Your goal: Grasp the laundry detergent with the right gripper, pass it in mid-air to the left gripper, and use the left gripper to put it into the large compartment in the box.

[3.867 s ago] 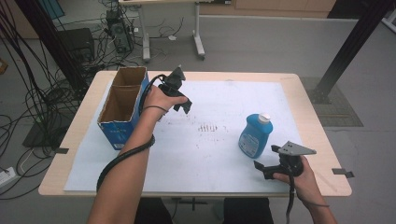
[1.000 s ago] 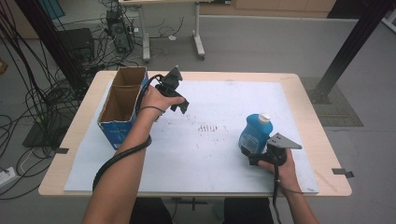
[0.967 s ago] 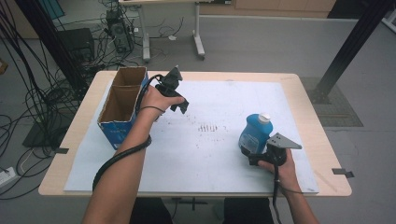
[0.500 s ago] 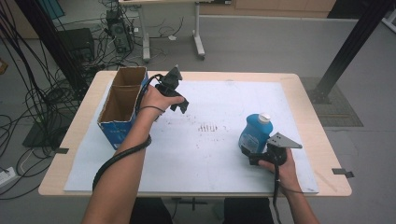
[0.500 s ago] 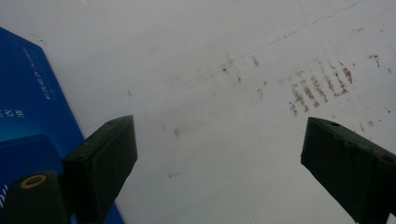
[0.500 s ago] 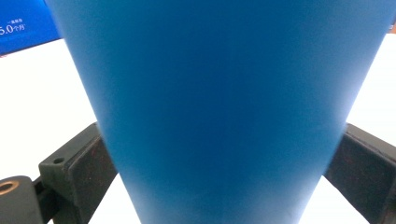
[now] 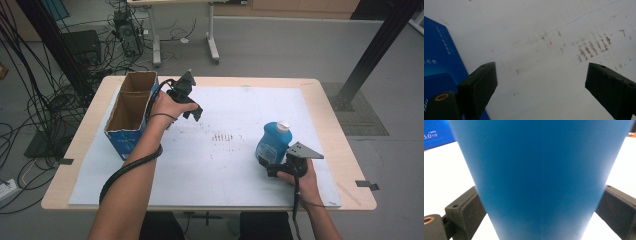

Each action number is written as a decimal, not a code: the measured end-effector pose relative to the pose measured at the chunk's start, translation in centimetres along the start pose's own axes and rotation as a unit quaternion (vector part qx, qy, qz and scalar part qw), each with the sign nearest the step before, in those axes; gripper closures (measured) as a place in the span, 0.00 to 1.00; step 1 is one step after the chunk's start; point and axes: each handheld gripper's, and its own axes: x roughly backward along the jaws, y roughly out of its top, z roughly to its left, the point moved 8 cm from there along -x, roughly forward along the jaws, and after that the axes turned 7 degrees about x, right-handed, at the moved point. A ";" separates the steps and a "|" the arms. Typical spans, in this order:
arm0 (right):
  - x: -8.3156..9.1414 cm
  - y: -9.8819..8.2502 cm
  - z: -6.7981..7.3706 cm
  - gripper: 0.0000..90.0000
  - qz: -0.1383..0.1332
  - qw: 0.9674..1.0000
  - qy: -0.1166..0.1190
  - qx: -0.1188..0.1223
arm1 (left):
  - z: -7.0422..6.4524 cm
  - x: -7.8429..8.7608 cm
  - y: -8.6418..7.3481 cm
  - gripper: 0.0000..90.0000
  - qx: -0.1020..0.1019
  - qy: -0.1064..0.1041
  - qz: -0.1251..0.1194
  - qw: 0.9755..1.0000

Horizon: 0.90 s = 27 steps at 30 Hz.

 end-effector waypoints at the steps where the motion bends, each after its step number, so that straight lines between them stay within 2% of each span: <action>1: 0.0 0.0 0.0 0.04 0.000 1.000 0.000 0.000 | 0.0 0.0 0.0 0.12 -0.001 0.000 0.000 1.000; 27: 0.0 0.0 0.0 0.04 -0.003 1.000 0.001 -0.002 | -0.1 0.0 0.1 0.12 -0.002 0.003 0.001 1.000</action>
